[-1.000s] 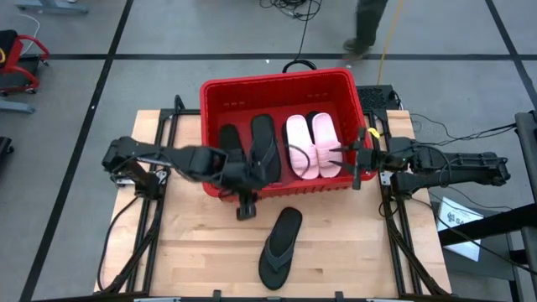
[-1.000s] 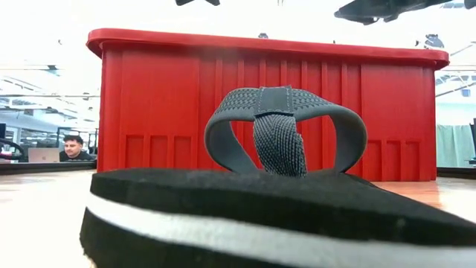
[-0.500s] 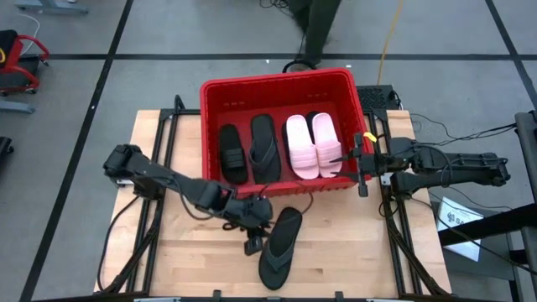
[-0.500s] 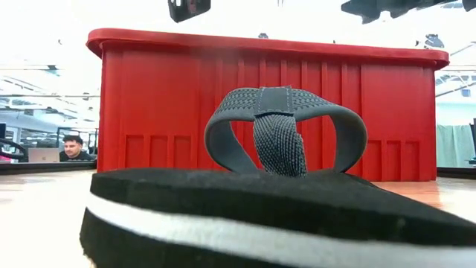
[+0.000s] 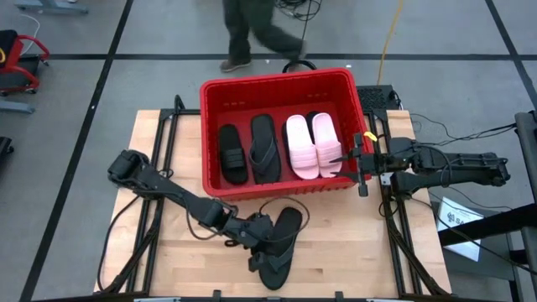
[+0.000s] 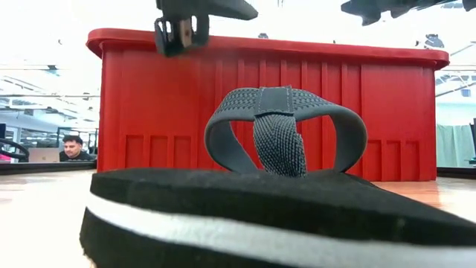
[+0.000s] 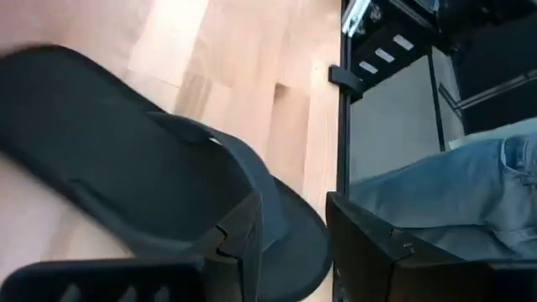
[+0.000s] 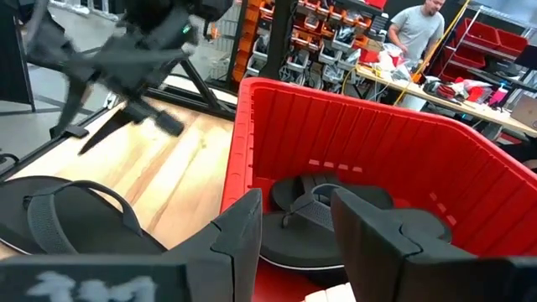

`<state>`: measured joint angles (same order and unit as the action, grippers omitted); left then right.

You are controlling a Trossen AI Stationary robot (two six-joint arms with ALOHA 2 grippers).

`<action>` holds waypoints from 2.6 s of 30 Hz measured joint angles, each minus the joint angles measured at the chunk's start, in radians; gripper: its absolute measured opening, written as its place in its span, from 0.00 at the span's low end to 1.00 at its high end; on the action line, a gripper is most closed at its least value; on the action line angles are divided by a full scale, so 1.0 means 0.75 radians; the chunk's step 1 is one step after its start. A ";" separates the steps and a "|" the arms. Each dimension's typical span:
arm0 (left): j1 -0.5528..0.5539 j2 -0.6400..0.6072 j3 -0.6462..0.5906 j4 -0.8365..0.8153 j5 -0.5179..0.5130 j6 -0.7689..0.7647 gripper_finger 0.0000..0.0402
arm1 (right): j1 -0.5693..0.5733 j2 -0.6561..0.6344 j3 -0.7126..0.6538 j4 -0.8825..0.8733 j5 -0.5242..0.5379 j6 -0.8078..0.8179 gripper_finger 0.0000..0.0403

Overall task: Pick and place slides into bin
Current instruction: Put the black slipper into the red organizer bin

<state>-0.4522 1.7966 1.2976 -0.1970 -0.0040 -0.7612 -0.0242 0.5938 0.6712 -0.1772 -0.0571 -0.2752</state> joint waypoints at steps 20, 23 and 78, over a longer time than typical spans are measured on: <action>0.105 0.298 0.193 -0.011 0.219 0.081 0.31 | -0.001 0.004 0.001 -0.049 0.000 -0.030 0.33; 0.105 0.293 0.192 -0.039 0.218 0.091 0.31 | 0.000 0.008 0.000 -0.037 0.000 -0.033 0.33; 0.047 0.408 0.187 0.066 0.199 -0.115 0.03 | 0.000 0.008 0.000 -0.045 0.000 -0.058 0.33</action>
<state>-0.4168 2.1027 1.4380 -0.1476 0.1452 -0.8476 -0.0242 0.5995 0.6712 -0.2111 -0.0570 -0.3187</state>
